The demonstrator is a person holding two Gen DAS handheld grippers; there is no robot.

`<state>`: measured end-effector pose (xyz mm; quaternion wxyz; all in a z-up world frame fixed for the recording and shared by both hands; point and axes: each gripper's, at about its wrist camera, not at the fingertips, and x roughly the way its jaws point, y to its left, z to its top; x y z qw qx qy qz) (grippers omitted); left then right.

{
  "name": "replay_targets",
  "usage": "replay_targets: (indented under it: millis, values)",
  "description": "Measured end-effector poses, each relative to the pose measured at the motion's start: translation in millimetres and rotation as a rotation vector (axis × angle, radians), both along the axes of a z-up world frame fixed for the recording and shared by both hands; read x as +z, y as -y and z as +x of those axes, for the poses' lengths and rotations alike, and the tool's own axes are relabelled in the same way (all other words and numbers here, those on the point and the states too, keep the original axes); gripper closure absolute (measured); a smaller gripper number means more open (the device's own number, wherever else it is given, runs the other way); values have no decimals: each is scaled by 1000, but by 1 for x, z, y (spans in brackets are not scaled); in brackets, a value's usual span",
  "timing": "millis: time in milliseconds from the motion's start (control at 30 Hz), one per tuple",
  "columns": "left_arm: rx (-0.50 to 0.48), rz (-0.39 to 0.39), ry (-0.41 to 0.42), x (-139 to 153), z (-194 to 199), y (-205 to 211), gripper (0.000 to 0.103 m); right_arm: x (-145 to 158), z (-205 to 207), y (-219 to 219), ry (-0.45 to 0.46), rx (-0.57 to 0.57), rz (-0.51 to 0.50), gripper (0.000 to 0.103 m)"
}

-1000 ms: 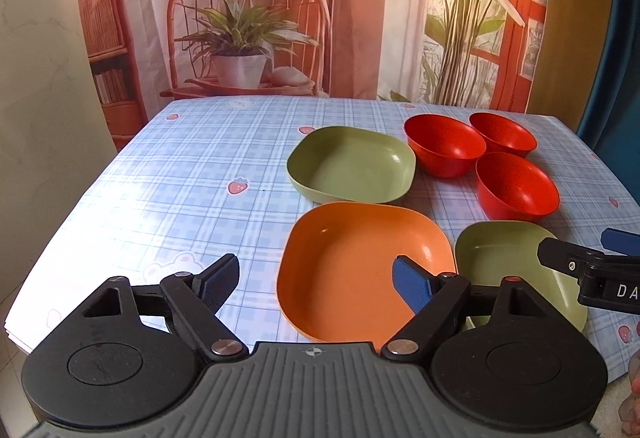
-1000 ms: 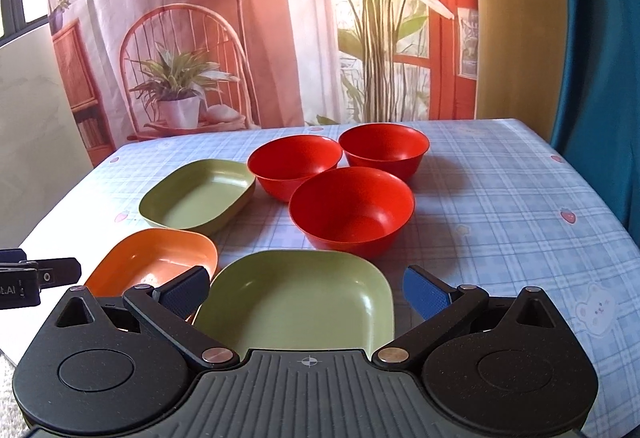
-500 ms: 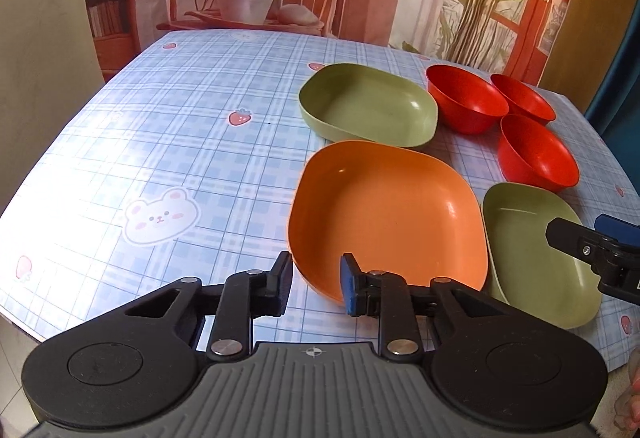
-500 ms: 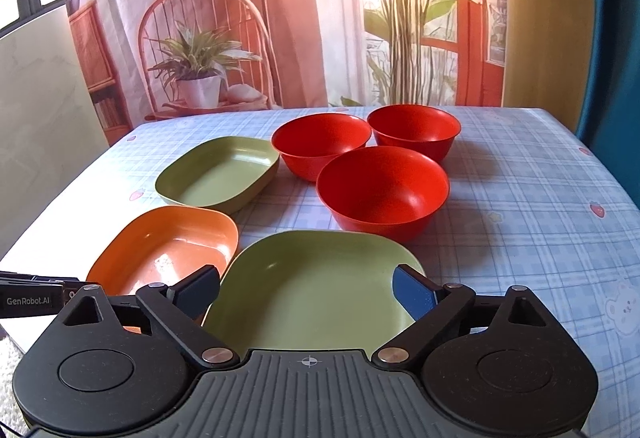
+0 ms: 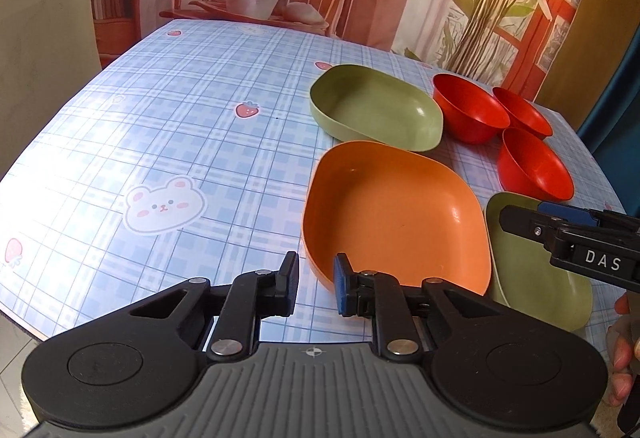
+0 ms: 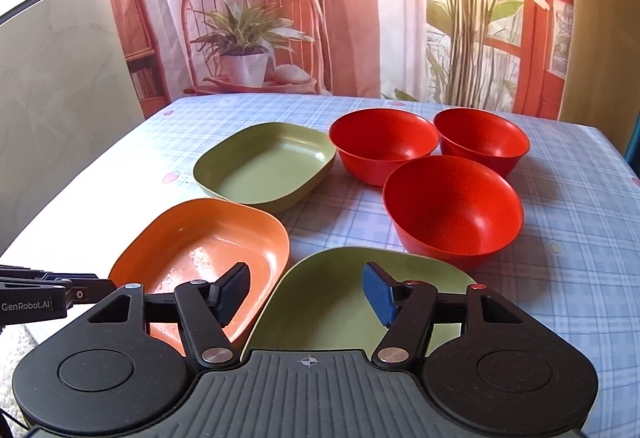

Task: Organize plates and bowls
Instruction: 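Move the left gripper to the rim of the orange square plate, then close the left gripper on the orange plate rim and lift it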

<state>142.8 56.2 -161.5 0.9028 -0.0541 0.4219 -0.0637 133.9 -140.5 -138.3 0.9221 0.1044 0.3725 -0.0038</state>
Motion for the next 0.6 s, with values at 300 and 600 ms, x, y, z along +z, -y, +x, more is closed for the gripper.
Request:
replay_targets:
  millis: [300,600]
  values:
    - [-1,-12,4,-1,3,-4,83,4,9,-8,-6,25,-22,50]
    - [-6,2,0,-3,3,0,83,0,7,-2,-11,17,-1,52]
